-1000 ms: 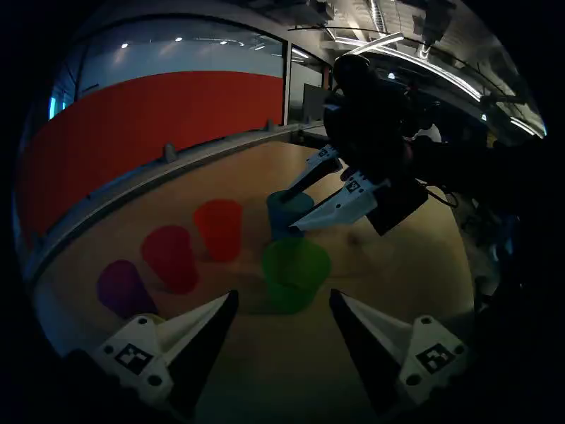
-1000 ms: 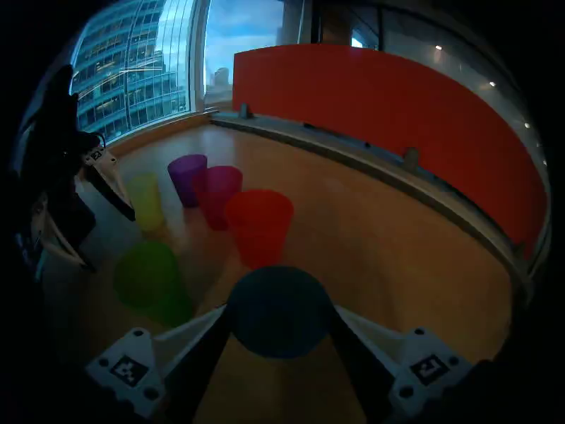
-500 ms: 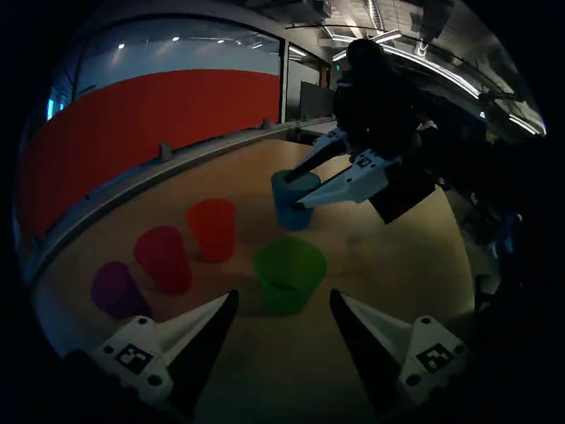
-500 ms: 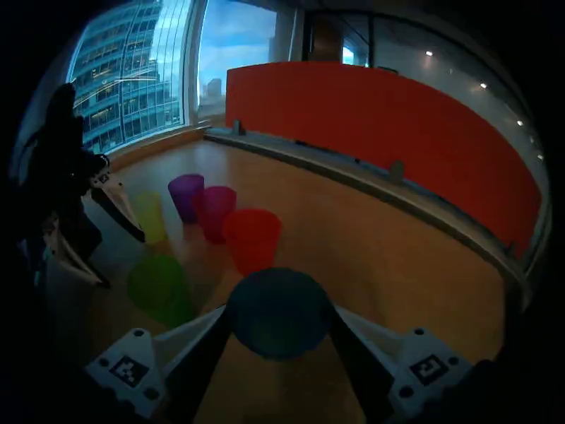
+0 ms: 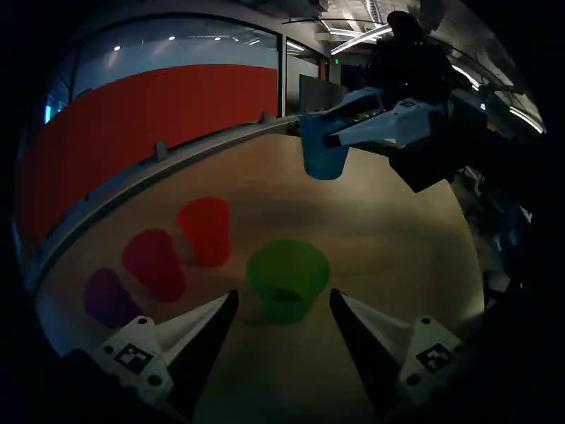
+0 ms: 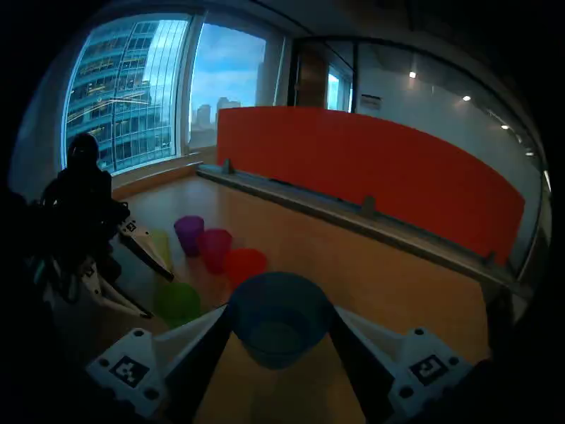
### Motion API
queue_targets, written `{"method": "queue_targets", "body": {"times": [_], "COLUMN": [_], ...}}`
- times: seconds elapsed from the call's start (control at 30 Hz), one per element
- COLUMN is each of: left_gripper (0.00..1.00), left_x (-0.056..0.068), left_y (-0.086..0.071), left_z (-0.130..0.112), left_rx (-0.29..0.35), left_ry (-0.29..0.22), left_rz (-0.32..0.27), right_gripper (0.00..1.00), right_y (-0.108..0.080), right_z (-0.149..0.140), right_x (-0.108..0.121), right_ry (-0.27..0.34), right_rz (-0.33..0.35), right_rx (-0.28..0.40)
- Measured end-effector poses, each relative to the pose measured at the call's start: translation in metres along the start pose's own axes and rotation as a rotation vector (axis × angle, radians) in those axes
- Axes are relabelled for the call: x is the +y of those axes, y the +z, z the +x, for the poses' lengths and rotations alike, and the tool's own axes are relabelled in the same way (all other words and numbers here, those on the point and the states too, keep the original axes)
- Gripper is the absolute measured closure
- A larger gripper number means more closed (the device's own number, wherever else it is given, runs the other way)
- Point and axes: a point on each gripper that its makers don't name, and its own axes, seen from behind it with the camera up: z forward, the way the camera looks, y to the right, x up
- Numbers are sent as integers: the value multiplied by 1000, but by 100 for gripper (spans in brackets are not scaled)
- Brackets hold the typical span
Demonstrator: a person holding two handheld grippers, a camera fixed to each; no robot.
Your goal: Pour water
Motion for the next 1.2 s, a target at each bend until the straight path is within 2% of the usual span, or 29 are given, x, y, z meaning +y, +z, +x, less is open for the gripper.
{"method": "queue_targets", "body": {"times": [0.3,0.57,1.03,1.2], "left_gripper": [4,4,4,10], "left_x": [7,5,-2,-1], "left_y": [17,32,40,41], "left_z": [2,6,7,8], "left_rx": [-18,-24,-25,-20], "left_ry": [21,24,28,26], "left_rz": [-5,2,25,26], "right_gripper": [7,7,7,7], "right_y": [-31,-47,-54,-54], "right_z": [4,3,1,3], "right_x": [12,17,20,19], "right_ry": [7,8,9,6], "right_rz": [-43,-64,-72,-73], "right_rx": [26,33,35,36]}}
